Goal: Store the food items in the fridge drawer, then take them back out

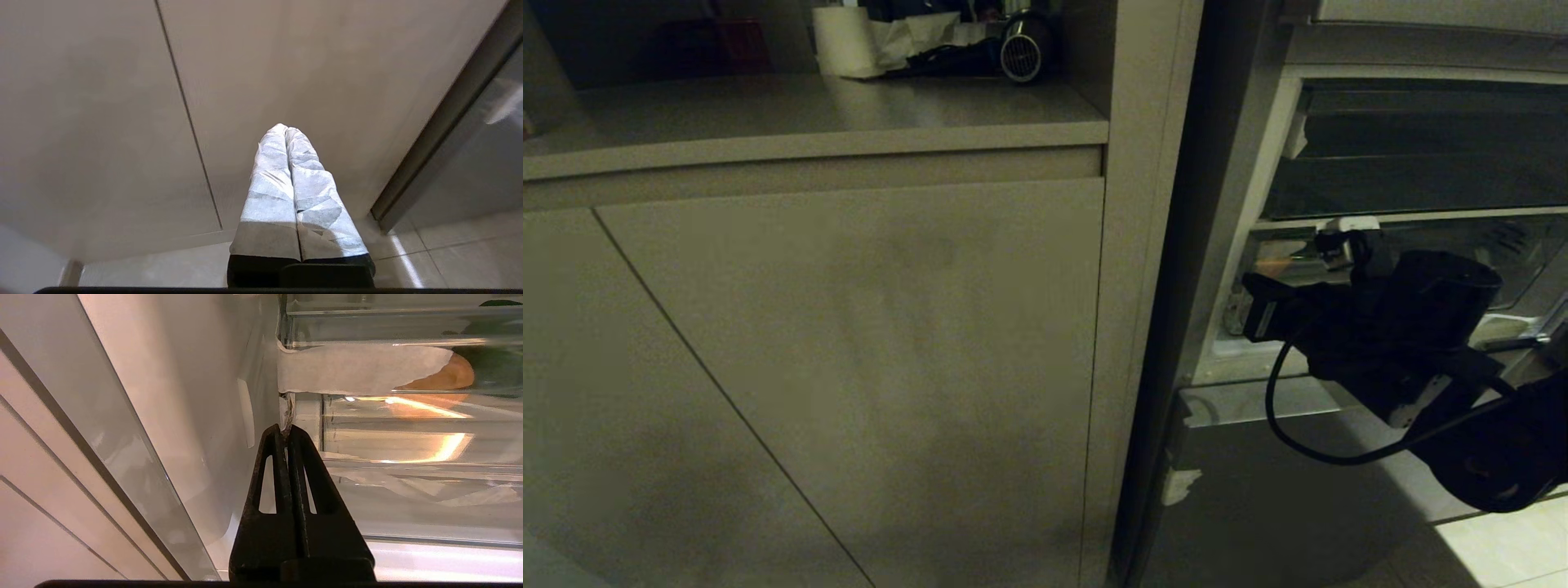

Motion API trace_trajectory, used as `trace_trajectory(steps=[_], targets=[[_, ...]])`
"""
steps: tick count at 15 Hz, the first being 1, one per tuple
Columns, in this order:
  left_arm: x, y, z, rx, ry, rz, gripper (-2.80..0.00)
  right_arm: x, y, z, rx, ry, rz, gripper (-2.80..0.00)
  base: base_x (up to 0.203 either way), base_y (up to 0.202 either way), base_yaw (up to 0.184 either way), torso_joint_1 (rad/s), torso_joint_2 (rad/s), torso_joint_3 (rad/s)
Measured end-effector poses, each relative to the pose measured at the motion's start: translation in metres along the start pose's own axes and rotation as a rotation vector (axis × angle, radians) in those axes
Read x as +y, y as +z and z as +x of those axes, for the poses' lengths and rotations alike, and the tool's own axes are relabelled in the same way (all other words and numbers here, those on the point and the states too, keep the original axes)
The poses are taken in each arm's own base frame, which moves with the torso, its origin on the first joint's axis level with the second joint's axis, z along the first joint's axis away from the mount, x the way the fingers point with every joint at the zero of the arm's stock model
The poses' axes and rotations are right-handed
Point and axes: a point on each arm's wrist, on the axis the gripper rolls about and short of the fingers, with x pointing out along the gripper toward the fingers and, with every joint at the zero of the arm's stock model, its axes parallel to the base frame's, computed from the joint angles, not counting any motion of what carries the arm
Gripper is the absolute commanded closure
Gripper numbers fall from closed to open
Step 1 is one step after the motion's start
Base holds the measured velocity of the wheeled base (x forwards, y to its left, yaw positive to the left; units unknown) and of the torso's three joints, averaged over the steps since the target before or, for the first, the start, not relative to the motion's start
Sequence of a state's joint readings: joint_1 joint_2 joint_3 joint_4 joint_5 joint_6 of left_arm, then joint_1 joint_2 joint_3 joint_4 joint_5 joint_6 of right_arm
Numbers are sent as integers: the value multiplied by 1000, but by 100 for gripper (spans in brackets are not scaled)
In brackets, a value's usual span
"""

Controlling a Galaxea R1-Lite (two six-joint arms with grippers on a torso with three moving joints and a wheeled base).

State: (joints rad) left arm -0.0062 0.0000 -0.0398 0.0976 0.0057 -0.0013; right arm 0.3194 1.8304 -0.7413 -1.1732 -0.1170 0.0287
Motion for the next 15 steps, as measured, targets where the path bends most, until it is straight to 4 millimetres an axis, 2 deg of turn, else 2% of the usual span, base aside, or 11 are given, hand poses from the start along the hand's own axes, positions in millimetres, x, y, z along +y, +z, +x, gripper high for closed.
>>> trace_trajectory(steps=[5, 8, 14, 15], targets=[[0, 0, 0, 0, -1, 0, 0, -1, -5, -10, 23, -1, 1, 0, 0, 0, 0, 0, 0, 0], [0, 0, 0, 0, 0, 0, 0, -3, -8, -31, 56, -2, 2, 0, 0, 0, 0, 0, 0, 0], [0, 0, 0, 0, -1, 0, 0, -9, 3, -83, 62, 1, 0, 0, 0, 0, 0, 0, 0, 0], [0, 0, 0, 0, 0, -1, 0, -9, 4, -90, 61, 1, -2, -280, 0, 0, 0, 0, 0, 0]])
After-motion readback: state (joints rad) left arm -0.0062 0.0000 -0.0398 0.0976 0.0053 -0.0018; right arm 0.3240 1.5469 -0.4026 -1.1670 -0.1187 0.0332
